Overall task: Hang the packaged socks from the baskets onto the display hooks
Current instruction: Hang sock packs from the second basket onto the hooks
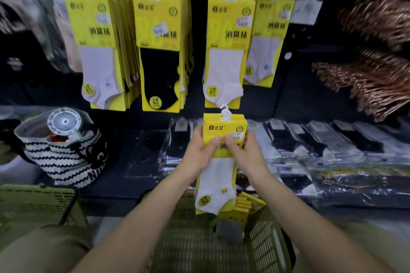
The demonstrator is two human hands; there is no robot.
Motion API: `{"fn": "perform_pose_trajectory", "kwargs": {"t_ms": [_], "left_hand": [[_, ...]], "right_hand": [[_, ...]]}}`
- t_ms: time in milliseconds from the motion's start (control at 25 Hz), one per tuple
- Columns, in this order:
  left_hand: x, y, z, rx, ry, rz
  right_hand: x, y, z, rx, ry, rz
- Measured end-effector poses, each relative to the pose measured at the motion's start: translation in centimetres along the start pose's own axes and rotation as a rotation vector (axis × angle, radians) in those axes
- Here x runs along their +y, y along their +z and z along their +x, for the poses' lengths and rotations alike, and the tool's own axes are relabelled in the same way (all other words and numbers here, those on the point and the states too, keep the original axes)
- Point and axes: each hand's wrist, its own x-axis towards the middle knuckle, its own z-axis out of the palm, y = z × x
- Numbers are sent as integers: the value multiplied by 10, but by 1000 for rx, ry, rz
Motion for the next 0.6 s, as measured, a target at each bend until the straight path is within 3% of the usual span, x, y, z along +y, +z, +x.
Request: {"fn": "perform_pose_trajectory", "kwargs": {"t_ms": [120,280,600], "left_hand": [[32,-3,17,33,36,-121],[76,-12,45,80,78,-228],[112,-28,78,82,222,-231]], "right_hand": [[-46,-13,23,136,-49,-67],[-109,-17,60,109,-134,-146],[-149,-21,93,29,-220,107]]}}
